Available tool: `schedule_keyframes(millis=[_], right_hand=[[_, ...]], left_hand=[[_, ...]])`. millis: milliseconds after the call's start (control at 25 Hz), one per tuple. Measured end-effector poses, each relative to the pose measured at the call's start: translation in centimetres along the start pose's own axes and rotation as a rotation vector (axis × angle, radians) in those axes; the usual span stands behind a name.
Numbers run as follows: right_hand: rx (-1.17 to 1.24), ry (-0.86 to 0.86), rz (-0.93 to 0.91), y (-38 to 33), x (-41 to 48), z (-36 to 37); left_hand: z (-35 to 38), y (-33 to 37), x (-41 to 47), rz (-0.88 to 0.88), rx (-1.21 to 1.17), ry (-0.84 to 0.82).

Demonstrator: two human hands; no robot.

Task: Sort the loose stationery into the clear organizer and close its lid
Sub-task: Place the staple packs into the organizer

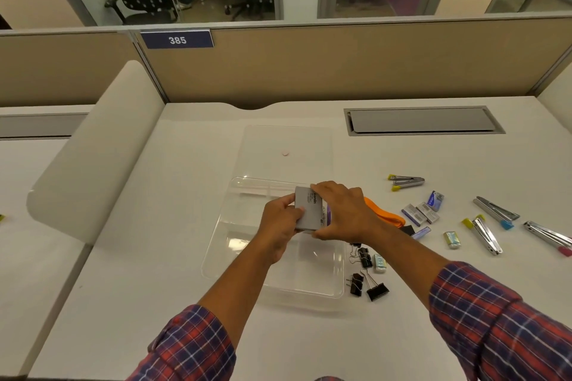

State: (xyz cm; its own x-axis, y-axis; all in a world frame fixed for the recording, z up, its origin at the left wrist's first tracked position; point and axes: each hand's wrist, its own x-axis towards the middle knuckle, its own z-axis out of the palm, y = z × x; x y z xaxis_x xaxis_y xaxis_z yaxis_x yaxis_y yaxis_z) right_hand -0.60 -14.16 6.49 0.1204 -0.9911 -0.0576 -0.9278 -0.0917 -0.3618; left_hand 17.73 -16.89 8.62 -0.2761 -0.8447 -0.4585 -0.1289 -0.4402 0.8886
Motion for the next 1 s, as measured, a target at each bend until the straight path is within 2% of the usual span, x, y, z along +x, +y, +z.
schedule_keyframes(millis=[240,440,680,1000], right_hand=[[-0.071,-0.045,0.091,2.4,0.0,0.6],[-0.23,-0.12,0.03,2.5,1.5,1.0],[-0.434,-0.176,-0.085,2.5,3.0,1.0],[-0.331,-0.237,-0.093,3.6,1.9,1.4]], left_hand=[[-0.9,-0.3,0.8,0.108,0.32,0.202],[-0.9,-1.4,0.9,0.207,0.685,0.087],[-0.5,-2.0,0.8,0.221,0.76,0.032],[-0.5,-2.3,0.8,0.222,0.765,0.033]])
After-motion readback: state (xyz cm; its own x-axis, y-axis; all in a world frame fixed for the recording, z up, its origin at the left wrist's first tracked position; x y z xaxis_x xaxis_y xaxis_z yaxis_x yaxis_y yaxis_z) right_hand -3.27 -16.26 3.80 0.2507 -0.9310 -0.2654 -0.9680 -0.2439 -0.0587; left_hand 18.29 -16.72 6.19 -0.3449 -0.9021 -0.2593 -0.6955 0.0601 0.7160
